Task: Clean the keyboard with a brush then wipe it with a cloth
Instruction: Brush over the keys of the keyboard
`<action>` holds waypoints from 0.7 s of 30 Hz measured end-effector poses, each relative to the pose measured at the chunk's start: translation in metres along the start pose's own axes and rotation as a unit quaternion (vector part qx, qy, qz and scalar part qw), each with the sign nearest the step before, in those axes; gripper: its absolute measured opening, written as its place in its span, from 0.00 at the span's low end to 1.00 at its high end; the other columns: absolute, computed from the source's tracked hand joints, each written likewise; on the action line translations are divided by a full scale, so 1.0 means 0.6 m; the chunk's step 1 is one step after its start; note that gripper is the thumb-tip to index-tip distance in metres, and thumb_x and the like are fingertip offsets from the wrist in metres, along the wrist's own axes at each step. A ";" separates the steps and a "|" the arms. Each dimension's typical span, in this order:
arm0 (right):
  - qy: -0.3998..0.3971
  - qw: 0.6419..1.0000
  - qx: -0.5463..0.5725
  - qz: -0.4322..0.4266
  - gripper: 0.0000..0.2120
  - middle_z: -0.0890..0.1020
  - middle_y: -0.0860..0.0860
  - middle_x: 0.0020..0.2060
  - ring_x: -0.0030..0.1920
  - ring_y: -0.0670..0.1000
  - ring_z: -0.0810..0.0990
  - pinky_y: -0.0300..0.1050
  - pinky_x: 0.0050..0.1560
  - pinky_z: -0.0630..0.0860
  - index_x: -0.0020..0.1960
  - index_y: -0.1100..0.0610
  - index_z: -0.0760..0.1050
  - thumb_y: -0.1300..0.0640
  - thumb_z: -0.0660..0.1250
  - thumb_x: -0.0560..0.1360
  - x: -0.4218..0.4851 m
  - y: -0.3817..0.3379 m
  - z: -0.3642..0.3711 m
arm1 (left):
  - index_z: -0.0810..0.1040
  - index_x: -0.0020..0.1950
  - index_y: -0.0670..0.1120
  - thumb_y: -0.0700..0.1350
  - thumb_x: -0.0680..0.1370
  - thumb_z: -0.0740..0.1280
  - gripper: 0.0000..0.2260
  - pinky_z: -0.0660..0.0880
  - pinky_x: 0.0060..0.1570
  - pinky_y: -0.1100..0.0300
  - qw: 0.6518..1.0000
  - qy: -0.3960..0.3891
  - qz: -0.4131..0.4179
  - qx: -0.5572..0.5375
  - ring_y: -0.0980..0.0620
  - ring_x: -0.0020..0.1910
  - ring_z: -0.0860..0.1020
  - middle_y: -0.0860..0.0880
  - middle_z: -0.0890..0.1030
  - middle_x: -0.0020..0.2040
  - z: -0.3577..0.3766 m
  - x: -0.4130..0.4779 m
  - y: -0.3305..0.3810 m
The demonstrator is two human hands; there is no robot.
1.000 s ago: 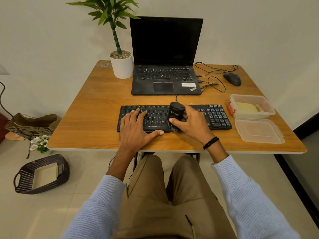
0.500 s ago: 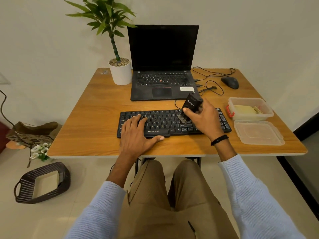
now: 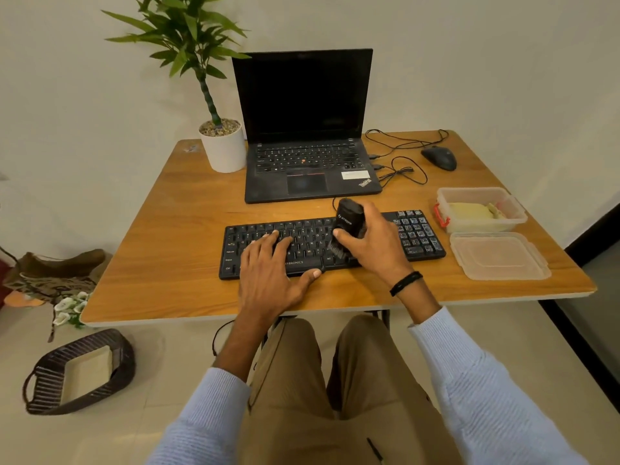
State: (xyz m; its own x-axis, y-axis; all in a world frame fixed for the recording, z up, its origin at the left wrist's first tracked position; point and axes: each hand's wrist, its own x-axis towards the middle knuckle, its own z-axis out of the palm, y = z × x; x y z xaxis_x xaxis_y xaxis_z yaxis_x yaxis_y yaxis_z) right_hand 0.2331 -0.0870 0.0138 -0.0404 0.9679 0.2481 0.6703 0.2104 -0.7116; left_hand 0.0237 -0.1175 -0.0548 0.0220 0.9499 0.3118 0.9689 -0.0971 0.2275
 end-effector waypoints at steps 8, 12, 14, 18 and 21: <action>0.018 0.999 0.029 0.010 0.28 0.80 0.52 0.58 0.53 0.48 0.79 0.30 0.42 0.71 0.71 0.51 0.64 0.49 0.71 0.75 0.019 0.011 0.006 | 0.71 0.75 0.49 0.78 0.73 0.56 0.42 0.59 0.75 0.44 1.000 0.007 0.000 -0.008 0.43 0.75 0.65 0.44 0.70 0.76 0.003 0.001 -0.001; -0.039 0.998 0.046 -0.013 0.27 0.80 0.51 0.58 0.55 0.48 0.79 0.34 0.47 0.77 0.69 0.50 0.66 0.50 0.72 0.74 0.032 0.006 0.012 | 0.70 0.75 0.49 0.78 0.73 0.55 0.42 0.59 0.76 0.44 1.000 0.003 0.004 -0.006 0.43 0.76 0.65 0.44 0.69 0.76 0.003 0.002 -0.002; 0.025 0.999 0.036 0.004 0.27 0.81 0.51 0.55 0.52 0.47 0.80 0.34 0.44 0.77 0.70 0.50 0.66 0.50 0.72 0.74 0.040 0.009 0.011 | 0.71 0.75 0.49 0.78 0.73 0.55 0.42 0.60 0.76 0.44 1.000 0.005 0.006 -0.007 0.43 0.75 0.65 0.44 0.69 0.76 0.003 0.000 -0.002; -0.067 0.997 0.035 -0.029 0.28 0.80 0.49 0.56 0.54 0.47 0.79 0.28 0.43 0.71 0.70 0.50 0.66 0.50 0.73 0.74 0.044 0.002 0.012 | 0.71 0.75 0.48 0.78 0.73 0.56 0.42 0.60 0.75 0.44 1.000 0.009 0.009 -0.015 0.43 0.75 0.65 0.44 0.70 0.76 0.001 0.000 -0.001; -0.018 1.000 0.013 -0.018 0.29 0.80 0.52 0.59 0.52 0.45 0.77 0.24 0.38 0.69 0.72 0.51 0.64 0.51 0.72 0.75 0.056 0.007 0.012 | 0.71 0.75 0.48 0.78 0.73 0.56 0.42 0.60 0.75 0.44 1.000 0.006 0.007 -0.014 0.43 0.75 0.65 0.44 0.70 0.76 -0.001 0.000 -0.001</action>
State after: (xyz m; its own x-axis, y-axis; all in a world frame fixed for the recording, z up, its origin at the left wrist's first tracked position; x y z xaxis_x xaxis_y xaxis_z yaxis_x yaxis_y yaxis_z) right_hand 0.2289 -0.0524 0.0145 -0.0911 0.9638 0.2505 0.6492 0.2483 -0.7190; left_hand 0.0230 -0.1175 -0.0546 0.0329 0.9445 0.3269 0.9614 -0.1193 0.2478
